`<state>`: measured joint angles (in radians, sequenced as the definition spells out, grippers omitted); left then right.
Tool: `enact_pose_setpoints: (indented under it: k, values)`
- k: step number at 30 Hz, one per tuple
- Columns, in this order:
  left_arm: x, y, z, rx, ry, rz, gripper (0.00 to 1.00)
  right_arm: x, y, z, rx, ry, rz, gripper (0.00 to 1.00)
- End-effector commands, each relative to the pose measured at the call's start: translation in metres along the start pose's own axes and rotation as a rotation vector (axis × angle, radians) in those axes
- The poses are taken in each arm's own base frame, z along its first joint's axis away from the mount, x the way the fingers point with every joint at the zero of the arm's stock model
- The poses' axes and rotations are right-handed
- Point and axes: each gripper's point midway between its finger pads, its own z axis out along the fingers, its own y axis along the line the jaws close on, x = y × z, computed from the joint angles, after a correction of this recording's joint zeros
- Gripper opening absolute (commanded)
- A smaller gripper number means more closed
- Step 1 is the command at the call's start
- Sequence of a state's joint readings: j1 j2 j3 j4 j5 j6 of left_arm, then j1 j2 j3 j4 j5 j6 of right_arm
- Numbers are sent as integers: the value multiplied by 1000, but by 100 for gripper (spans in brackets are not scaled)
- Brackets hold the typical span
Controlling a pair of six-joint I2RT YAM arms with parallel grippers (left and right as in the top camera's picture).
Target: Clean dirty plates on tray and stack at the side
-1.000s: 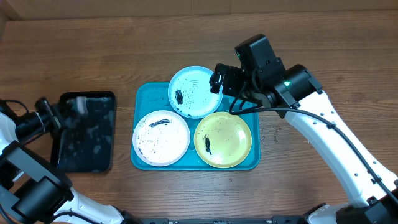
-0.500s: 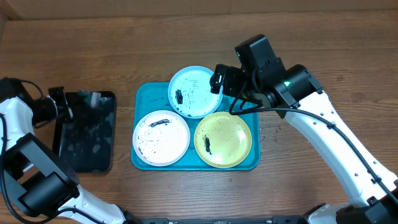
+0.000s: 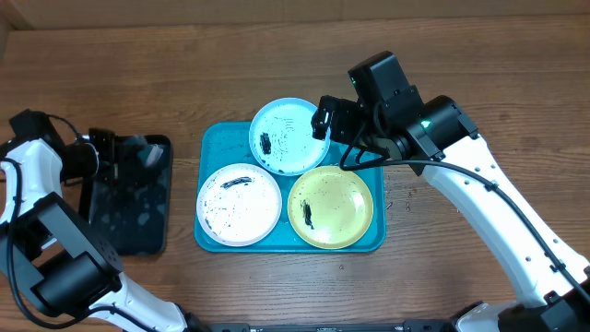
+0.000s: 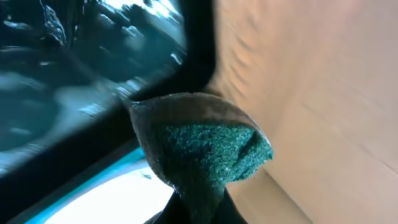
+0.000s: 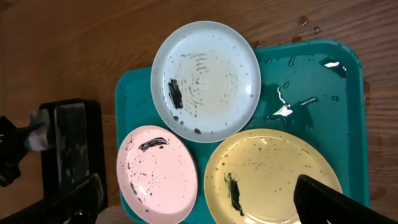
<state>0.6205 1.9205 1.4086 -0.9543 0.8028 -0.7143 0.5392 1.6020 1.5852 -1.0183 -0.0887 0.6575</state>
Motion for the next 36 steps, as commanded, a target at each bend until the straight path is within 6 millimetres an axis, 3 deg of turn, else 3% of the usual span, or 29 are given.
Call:
enact_pose_setpoints:
  k: [1, 7, 10, 12, 15, 18, 21, 23, 26, 31, 33, 36]
  values:
    - [13, -42, -28, 196, 70, 102, 4, -7, 8, -11, -17, -30, -10, 100]
    - [18, -66, -68, 145, -11, 198, 4, -8, 9, -11, -21, -36, -10, 100]
    - [20, -72, -72, 118, -36, 250, 4, -11, 10, -11, -25, -50, -12, 100]
    - [15, -58, -67, 45, -59, 227, 4, -12, 10, -11, -27, -53, -12, 100]
    - [1, -19, -45, -88, -79, 136, 4, -12, 10, -11, -27, -53, -12, 100]
    - [-2, 7, -15, -66, -15, 92, 4, -12, 10, -11, -27, -53, -12, 100]
    - [-9, 19, -11, -44, -1, 57, 4, -11, 10, -11, -25, -49, -12, 100]
    - [-4, 7, -21, 24, 26, 87, 4, -10, 9, -11, -22, -45, -11, 100]
    - [15, -27, -48, 126, 66, 153, 4, -9, 8, -11, -18, -42, -10, 100]
    - [22, -56, -78, 123, -2, 232, 4, -10, 9, -11, -20, -44, -10, 100]
    - [11, -49, -78, 53, -64, 242, 4, -10, 9, -11, -20, -43, -10, 100]
    - [-6, -10, -65, -100, -109, 150, 4, -10, 9, -11, -20, -44, -10, 100]
